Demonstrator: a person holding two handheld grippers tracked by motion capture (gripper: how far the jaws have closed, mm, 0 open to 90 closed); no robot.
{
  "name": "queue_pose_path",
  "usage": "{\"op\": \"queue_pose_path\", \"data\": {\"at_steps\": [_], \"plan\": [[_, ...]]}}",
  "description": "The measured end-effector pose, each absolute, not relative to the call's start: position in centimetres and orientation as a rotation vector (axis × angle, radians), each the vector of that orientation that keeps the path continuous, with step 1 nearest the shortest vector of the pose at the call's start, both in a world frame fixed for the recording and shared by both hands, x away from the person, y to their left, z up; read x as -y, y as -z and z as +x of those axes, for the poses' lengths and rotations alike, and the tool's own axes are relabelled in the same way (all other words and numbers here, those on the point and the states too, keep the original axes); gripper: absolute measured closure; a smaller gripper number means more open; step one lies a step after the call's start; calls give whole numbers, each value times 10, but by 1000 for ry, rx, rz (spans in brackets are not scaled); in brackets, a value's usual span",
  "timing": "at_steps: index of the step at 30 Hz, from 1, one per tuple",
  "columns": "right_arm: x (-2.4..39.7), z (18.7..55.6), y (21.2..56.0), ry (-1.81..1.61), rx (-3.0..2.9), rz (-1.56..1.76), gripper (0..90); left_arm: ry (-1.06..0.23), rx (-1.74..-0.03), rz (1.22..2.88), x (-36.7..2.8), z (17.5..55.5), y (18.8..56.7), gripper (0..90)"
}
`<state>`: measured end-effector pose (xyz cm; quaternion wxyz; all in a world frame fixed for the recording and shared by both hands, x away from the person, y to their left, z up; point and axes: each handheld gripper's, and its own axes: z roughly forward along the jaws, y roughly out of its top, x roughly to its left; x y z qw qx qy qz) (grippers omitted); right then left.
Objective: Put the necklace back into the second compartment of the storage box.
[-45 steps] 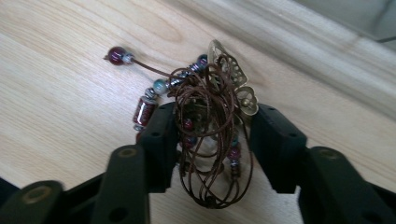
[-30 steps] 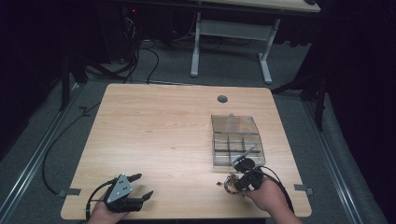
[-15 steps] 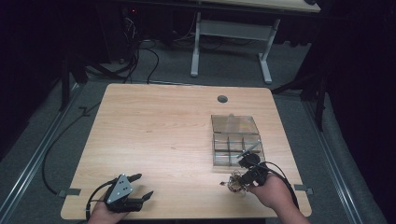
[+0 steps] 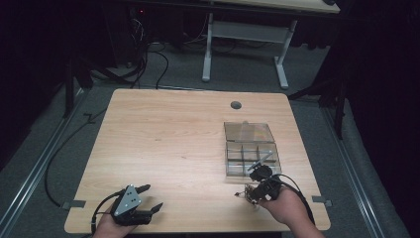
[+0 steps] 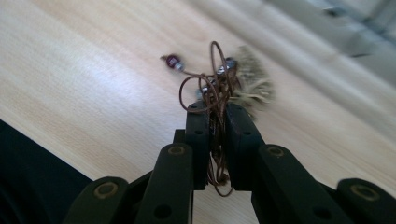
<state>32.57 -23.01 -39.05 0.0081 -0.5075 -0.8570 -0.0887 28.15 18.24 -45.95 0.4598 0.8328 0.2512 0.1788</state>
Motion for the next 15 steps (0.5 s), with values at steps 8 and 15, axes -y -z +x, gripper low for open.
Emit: {"op": "queue_pose_path", "data": {"at_steps": [8, 15], "plan": [[219, 329, 412, 205, 2676, -1549, 704, -439, -618, 2042, -183, 281, 460, 259], [215, 330, 415, 157, 2725, -1537, 759, -438, -617, 2047, -183, 282, 460, 259]]}}
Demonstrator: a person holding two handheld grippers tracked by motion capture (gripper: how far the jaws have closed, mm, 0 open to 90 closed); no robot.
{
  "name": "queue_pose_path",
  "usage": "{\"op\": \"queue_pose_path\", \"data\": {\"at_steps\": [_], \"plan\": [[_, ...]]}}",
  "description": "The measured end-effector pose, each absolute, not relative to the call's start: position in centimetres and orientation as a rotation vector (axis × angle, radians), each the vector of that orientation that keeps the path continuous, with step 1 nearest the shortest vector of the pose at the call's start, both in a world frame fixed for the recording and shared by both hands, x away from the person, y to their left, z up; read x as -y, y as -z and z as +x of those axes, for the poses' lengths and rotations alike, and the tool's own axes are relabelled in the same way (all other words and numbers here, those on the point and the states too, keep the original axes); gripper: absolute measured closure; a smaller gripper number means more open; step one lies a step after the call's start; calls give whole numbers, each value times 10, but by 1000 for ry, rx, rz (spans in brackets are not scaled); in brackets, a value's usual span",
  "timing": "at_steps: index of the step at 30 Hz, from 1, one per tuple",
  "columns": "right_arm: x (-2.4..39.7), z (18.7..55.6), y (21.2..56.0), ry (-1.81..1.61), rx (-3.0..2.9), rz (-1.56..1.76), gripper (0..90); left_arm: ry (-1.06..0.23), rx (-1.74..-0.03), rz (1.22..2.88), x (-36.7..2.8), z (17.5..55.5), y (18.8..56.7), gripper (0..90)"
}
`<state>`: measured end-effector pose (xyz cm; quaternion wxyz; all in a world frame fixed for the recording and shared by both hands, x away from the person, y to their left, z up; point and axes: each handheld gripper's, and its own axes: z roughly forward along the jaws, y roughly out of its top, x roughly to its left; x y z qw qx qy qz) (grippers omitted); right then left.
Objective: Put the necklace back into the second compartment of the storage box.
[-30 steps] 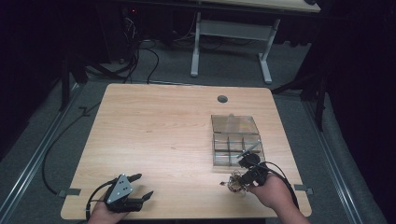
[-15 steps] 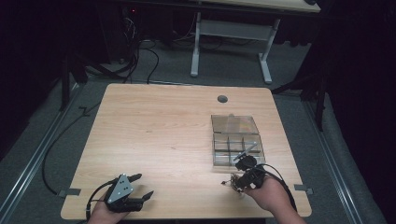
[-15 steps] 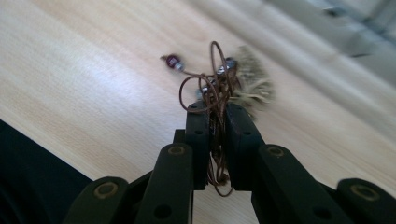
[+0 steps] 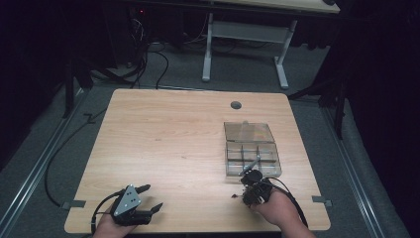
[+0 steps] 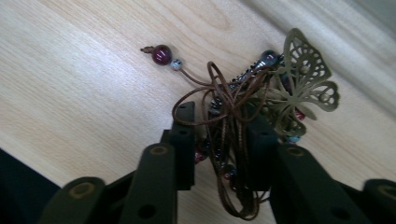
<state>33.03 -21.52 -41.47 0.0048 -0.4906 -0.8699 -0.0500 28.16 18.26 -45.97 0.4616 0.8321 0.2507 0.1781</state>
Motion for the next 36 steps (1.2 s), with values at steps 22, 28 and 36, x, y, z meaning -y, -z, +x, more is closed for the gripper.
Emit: {"op": "queue_pose_path", "data": {"at_steps": [22, 28, 36], "plan": [[249, 336, 359, 238, 2711, -1624, 819, -438, -617, 2046, -182, 281, 460, 260], [253, 342, 347, 254, 2702, -1645, 818, -436, -617, 2048, -183, 281, 460, 260], [253, 356, 330, 275, 2715, -1661, 818, -433, -617, 2046, -183, 282, 460, 259]]}}
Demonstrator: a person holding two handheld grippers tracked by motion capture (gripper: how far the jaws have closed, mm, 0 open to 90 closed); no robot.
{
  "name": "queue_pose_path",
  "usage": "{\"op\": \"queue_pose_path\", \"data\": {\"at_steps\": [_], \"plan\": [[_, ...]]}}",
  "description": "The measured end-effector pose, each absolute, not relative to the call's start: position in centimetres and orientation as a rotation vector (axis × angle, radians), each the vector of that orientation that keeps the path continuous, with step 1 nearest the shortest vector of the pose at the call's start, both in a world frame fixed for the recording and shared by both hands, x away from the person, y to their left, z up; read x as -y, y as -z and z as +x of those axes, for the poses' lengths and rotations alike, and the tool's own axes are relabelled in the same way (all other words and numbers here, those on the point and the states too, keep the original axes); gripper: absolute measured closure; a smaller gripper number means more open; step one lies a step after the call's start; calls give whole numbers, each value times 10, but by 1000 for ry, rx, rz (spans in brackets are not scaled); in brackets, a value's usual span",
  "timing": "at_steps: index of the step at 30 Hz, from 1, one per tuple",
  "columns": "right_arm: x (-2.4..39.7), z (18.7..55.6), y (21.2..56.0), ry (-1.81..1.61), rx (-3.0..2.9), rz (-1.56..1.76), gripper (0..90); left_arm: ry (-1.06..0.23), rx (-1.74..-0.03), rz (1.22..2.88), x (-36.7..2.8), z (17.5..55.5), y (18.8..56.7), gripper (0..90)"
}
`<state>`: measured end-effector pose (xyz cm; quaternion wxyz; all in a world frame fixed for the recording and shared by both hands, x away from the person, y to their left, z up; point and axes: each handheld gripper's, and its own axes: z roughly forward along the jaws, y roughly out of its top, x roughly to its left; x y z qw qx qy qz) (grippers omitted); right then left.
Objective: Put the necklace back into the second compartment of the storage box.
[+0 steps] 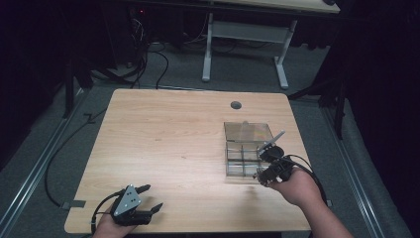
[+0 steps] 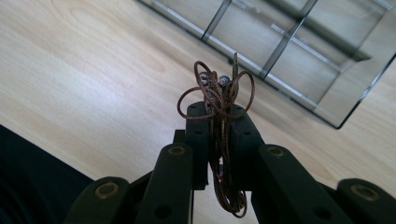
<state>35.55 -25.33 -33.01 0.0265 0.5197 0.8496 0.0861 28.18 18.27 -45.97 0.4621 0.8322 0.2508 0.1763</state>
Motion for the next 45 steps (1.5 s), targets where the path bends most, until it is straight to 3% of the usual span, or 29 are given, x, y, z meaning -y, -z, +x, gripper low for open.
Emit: {"op": "queue_pose_path", "data": {"at_steps": [19, 45], "plan": [[247, 410, 320, -298, -2581, 1646, 817, -429, -614, 2044, -184, 281, 460, 257], [242, 464, 354, -305, -2569, 1705, 818, -431, -611, 2049, -183, 281, 460, 257]]}}
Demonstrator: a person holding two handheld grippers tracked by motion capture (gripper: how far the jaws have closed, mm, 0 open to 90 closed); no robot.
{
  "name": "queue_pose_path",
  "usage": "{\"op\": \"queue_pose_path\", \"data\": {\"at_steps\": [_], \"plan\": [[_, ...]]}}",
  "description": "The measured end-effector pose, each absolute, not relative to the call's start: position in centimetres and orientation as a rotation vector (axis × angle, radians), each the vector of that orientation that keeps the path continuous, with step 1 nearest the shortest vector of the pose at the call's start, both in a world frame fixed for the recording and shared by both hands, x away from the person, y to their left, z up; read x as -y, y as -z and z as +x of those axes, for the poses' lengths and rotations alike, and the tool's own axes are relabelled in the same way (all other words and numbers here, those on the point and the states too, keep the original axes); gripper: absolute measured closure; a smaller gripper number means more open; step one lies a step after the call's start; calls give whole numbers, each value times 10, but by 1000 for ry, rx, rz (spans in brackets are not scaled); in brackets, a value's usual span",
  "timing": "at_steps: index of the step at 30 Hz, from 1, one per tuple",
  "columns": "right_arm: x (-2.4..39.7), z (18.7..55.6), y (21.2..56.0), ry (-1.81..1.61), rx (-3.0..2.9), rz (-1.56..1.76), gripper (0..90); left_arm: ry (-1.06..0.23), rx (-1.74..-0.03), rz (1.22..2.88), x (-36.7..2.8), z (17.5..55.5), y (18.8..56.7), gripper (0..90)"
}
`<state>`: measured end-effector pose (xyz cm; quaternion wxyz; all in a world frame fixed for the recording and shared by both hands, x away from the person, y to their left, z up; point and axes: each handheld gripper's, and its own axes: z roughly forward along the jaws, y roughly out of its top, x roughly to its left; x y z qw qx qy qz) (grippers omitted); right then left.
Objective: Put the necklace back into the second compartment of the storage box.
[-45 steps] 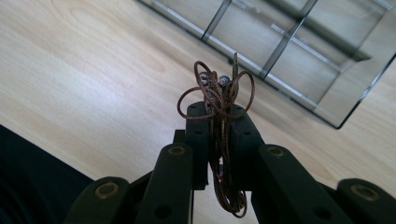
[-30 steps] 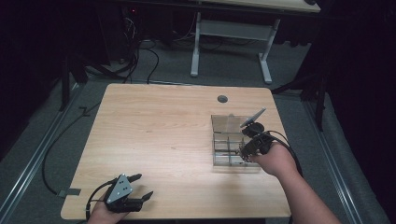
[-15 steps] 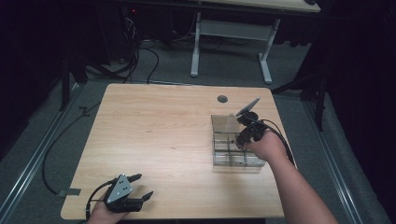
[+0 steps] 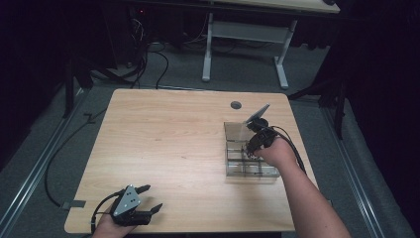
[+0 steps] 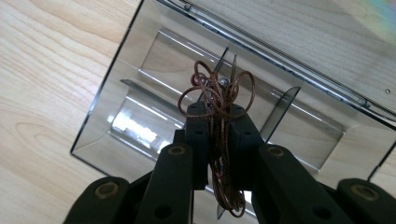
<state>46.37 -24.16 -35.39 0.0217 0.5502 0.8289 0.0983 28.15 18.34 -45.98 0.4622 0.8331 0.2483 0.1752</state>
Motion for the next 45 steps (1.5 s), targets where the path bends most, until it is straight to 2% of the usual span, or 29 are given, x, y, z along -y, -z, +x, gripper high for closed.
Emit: {"op": "queue_pose_path", "data": {"at_steps": [15, 45], "plan": [[247, 481, 382, -191, -2516, 1736, 817, -432, -611, 2049, -184, 281, 460, 257], [242, 479, 395, -233, -2531, 1724, 814, -435, -608, 2058, -183, 281, 460, 258]]}}
